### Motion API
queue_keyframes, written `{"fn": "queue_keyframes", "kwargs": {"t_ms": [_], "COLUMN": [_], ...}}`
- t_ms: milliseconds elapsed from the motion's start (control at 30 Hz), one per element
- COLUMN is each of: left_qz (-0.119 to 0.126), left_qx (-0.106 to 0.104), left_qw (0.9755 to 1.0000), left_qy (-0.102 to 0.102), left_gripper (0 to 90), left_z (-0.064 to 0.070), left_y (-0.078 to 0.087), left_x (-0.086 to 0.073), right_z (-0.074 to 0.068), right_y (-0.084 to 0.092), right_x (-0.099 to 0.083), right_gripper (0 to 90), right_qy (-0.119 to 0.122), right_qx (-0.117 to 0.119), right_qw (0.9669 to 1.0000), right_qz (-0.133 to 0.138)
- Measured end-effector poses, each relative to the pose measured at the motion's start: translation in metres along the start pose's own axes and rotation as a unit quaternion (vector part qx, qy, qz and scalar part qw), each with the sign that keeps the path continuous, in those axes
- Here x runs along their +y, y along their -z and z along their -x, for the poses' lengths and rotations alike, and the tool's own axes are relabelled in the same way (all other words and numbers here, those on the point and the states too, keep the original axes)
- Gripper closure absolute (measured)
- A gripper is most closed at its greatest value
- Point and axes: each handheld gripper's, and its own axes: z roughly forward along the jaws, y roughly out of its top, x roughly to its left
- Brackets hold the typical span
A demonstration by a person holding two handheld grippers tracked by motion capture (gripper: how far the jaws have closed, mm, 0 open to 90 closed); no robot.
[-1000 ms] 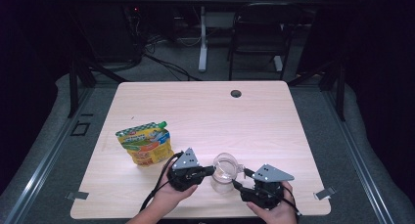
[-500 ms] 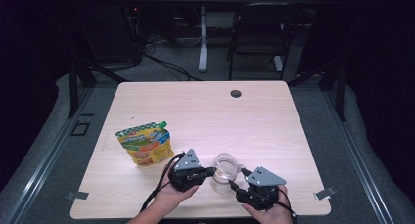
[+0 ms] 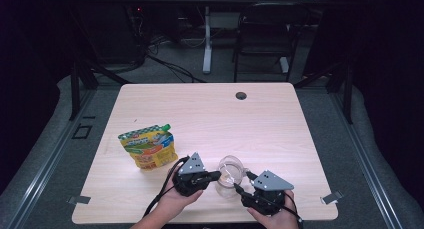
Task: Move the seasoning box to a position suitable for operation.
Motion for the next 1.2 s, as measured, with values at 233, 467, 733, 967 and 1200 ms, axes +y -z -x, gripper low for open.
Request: {"fn": "queue_keyframes", "kwargs": {"t_ms": [233, 467, 733, 967, 1200], "left_qz": [0.000, 0.000, 0.000, 0.000, 0.000], "left_qx": [-0.001, -0.001, -0.002, -0.002, -0.002], "left_qw": [1.0000, 1.0000, 1.0000, 1.0000, 1.0000], "left_qy": [0.001, -0.002, 0.000, 0.000, -0.001], "left_gripper": [90.0, 90.0, 90.0, 90.0, 90.0], "left_z": [0.000, 0.000, 0.000, 0.000, -0.001], "left_y": [0.000, 0.000, 0.000, 0.000, 0.000], "left_x": [0.000, 0.000, 0.000, 0.000, 0.000], "right_z": [0.001, 0.002, 0.005, 0.008, 0.013], "right_y": [0.002, 0.005, 0.009, 0.011, 0.015], "right_x": [0.000, 0.001, 0.001, 0.000, -0.001], "right_gripper": [49.4, 52.9, 57.2, 60.3, 62.6], "right_qy": [-0.003, -0.009, -0.019, -0.024, -0.035], "right_qx": [0.005, 0.004, 0.003, 0.003, 0.006], "right_qw": [1.0000, 0.9998, 0.9996, 0.9993, 0.9990], "right_qz": [0.007, 0.018, 0.021, 0.029, 0.028]}}
